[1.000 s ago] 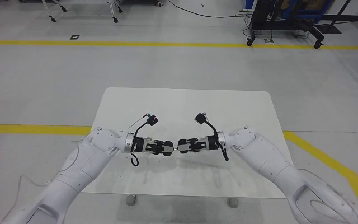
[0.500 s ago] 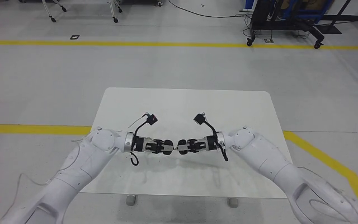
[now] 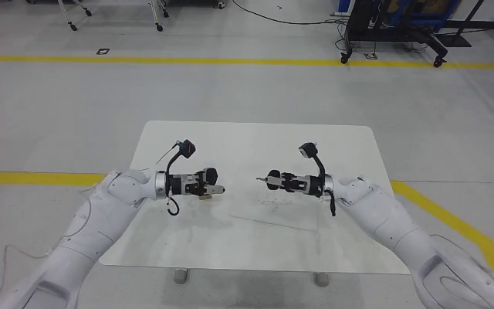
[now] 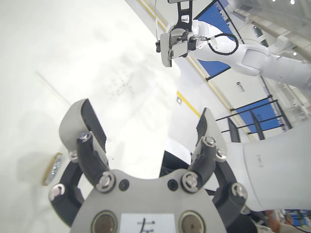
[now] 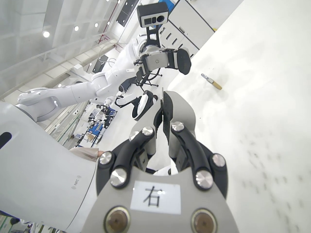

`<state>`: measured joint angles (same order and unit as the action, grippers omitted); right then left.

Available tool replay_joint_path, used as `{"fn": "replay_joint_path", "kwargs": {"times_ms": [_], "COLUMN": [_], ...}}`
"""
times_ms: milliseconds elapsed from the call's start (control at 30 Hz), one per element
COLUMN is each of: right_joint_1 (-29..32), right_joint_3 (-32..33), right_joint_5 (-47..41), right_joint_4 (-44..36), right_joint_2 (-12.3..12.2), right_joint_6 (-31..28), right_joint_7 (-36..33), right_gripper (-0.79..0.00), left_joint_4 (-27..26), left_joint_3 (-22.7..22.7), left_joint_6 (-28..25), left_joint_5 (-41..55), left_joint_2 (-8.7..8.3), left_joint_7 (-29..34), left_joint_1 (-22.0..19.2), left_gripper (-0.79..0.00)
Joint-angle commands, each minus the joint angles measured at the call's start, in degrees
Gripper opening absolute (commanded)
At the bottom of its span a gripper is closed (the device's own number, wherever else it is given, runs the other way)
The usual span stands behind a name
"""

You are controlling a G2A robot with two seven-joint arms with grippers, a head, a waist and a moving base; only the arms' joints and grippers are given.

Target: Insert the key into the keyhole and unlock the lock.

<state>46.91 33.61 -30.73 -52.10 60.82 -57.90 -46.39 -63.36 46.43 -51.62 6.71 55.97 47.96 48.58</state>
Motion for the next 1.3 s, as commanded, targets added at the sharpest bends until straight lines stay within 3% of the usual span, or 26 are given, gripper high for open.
{"fn": "replay_joint_path", "kwargs": {"times_ms": [0, 233, 433, 567, 800, 833, 933, 1267], "right_joint_1": [0.4, 0.4, 0.4, 0.4, 0.4, 0.4, 0.4, 0.4], "right_joint_3": [0.8, 0.8, 0.8, 0.8, 0.8, 0.8, 0.8, 0.8], "right_joint_5": [-0.3, -0.3, -0.3, -0.3, -0.3, -0.3, -0.3, -0.3], "right_joint_4": [-1.2, -1.2, -1.2, -1.2, -1.2, -1.2, -1.2, -1.2], "right_joint_2": [-1.0, -1.0, -1.0, -1.0, -1.0, -1.0, -1.0, -1.0], "right_joint_6": [-0.1, -0.1, -0.1, -0.1, -0.1, -0.1, -0.1, -0.1], "right_joint_7": [0.1, 0.1, 0.1, 0.1, 0.1, 0.1, 0.1, 0.1], "right_gripper": [-0.785, -0.785, -0.785, -0.785, -0.785, -0.785, -0.785, -0.785], "left_joint_4": [-0.2, -0.3, -0.8, -4.3, -4.7, -4.6, -4.2, -2.9], "left_joint_3": [0.2, 0.4, 4.5, 3.6, 1.2, 1.0, 0.2, -2.9], "left_joint_6": [-0.1, 0.5, 4.2, 5.6, 4.9, 4.6, 3.3, 3.4], "left_joint_5": [-1.0, -2.2, -28.5, -46.1, -54.1, -54.4, -55.5, -56.6], "left_joint_2": [-0.03, -0.07, -1.55, -1.99, -1.39, -1.31, -1.05, 0.37], "left_joint_7": [-1.3, -1.8, -9.7, -12.0, -13.5, -13.5, -13.1, -11.1], "left_joint_1": [0.3, 0.2, -0.6, 0.4, 0.5, 0.3, -0.1, -1.8], "left_gripper": [0.0, 0.0, 0.0, 0.0, 0.0, -0.034, -0.379, -0.514]}}
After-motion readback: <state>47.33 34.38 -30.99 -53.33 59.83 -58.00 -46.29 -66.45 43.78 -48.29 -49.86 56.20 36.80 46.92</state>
